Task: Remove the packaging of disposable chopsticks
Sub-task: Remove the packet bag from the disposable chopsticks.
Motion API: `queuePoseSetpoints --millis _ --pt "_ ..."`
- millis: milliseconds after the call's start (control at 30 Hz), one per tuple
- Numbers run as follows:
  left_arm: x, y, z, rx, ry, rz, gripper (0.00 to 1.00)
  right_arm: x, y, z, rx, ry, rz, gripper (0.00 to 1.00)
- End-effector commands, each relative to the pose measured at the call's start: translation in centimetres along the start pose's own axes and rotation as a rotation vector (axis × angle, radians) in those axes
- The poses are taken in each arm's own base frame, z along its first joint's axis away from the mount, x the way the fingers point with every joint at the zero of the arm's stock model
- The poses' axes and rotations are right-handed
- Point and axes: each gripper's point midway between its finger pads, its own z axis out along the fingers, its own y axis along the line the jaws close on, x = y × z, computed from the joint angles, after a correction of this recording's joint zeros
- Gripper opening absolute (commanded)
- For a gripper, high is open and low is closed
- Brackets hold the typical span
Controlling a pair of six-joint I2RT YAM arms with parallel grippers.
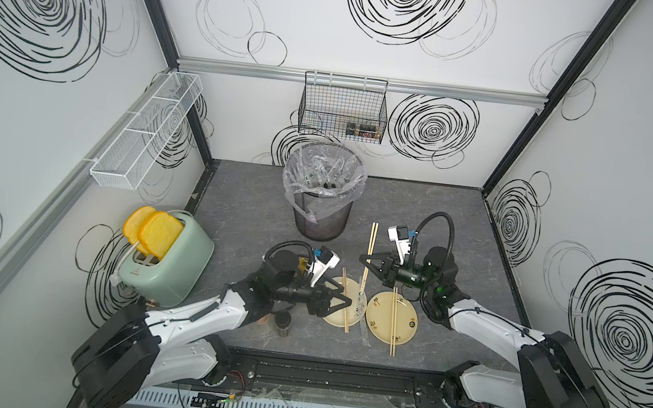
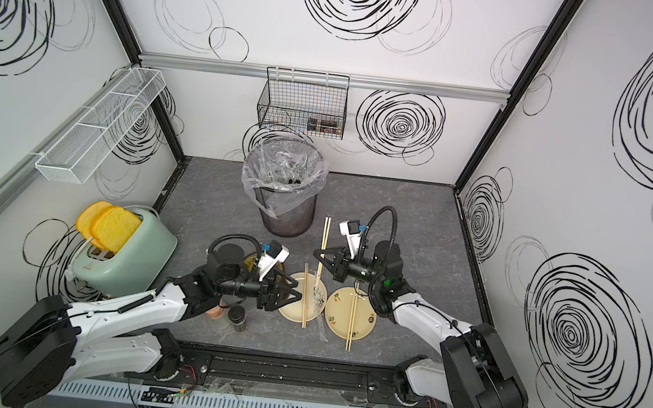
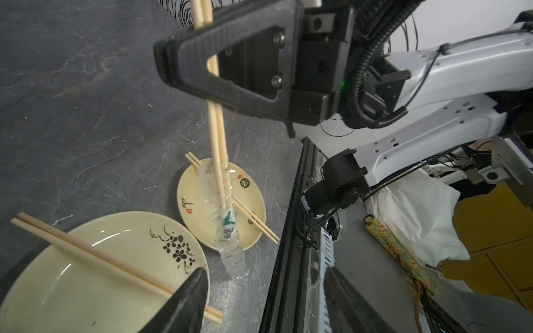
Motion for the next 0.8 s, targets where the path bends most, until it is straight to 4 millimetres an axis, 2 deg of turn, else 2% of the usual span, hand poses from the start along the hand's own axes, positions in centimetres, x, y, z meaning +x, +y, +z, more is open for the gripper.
queuePoseSetpoints --millis 0,200,500,633,767 --pt "-2.5 -0.6 1.8 0.011 -0.068 0.071 0.72 -1.5 0.9 -0.5 -0.013 -0.068 -0.051 0.0" --pt "-1.9 0.2 4.3 -0.031 -0.024 0.094 0.74 -1.6 1.1 -0.7 -0.017 -0.075 -0.054 0.0" --pt "-1.6 1.7 5.7 -0.063 -0.006 0.08 0.61 -1.6 1.5 -0.9 -0.027 -0.084 -0.057 0.0" --pt "-1.1 2.1 5.9 -0.066 0.009 0.074 0.48 -1.6 1.4 -0.9 -0.023 -0.085 -0.058 0.0" --pt "-0.4 2.4 5.8 -0.072 0.027 0.066 0.29 -1.6 1.4 -0.9 -0.023 -0.086 -0.059 0.0"
